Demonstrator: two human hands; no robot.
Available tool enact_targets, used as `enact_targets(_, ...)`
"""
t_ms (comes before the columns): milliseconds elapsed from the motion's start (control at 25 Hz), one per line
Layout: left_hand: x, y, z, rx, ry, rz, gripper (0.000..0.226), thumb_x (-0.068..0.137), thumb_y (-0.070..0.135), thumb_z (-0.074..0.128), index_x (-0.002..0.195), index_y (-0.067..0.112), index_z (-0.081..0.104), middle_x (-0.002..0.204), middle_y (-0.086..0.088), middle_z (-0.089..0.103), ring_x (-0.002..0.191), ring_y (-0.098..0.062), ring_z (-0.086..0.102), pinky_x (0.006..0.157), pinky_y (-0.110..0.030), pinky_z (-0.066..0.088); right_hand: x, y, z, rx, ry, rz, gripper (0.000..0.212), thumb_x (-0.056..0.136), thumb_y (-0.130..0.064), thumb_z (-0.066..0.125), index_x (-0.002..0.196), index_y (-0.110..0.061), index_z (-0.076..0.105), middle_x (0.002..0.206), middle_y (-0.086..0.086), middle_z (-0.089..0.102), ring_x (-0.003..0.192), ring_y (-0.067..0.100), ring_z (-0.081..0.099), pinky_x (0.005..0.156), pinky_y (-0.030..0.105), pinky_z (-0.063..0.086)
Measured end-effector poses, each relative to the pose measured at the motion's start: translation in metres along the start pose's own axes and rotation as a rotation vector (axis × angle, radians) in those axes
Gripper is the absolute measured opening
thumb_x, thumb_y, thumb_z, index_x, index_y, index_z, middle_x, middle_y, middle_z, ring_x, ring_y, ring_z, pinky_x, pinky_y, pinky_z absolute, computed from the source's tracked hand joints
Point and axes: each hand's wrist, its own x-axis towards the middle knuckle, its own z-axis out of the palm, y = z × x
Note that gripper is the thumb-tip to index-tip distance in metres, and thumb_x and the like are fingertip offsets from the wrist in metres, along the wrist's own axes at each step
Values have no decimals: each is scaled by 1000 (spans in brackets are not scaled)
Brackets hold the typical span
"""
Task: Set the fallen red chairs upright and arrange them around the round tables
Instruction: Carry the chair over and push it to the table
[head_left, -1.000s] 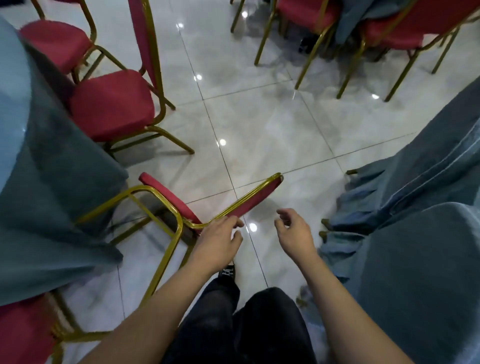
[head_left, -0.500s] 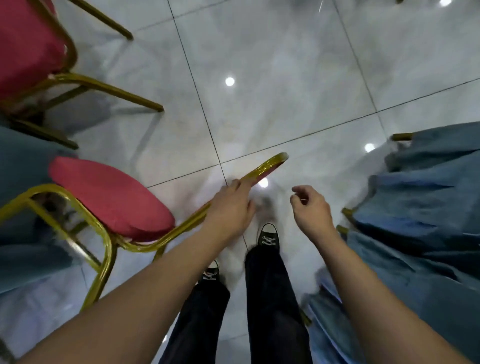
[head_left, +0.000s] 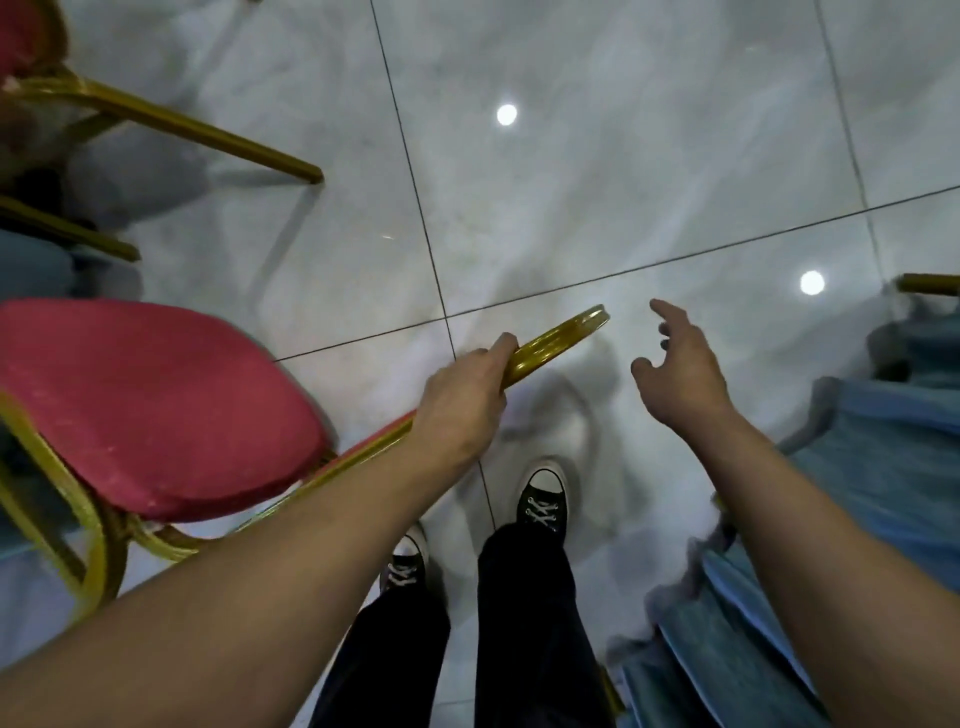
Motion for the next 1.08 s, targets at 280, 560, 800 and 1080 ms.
enact_targets(280, -109, 5, -136, -167, 105, 39, 34, 96, 21, 60, 125, 32, 46, 99, 6, 63, 86, -21, 59, 69, -34, 40, -45, -115, -81, -185, -146, -394, 64, 85, -15, 74, 143, -28, 51, 143, -1, 52, 130, 23, 48, 109, 37, 38)
enact_targets(560, -259, 12, -245, -398, 300, 172, 47, 92, 14, 64, 131, 33, 47, 112, 8, 64, 94, -16, 62, 79, -40, 53, -170, -240, -198, -273, -57, -561, 38, 67, -11, 91, 80, -29, 60, 82, -6, 58, 75, 11, 54, 63, 28, 41)
enact_targets(800, -409, -34, -253, -521, 464, 91, 47, 90, 11, 69, 130, 30, 52, 106, 20, 59, 85, 1, 57, 74, -29, 52, -326, -334, -204, -456, -30, -808, 25, 70, -10, 87, 82, -21, 67, 83, -6, 56, 84, 16, 45, 67, 29, 34)
enact_targets(1080, -553, -96, -217, -660, 690, -228, 36, 86, 14, 74, 112, 32, 57, 96, 17, 63, 87, -4, 60, 73, -34, 52, -476, -394, -126, -710, -91, -1113, 19, 76, -28, 79, 84, -32, 63, 79, -13, 53, 80, 14, 48, 82, 36, 34)
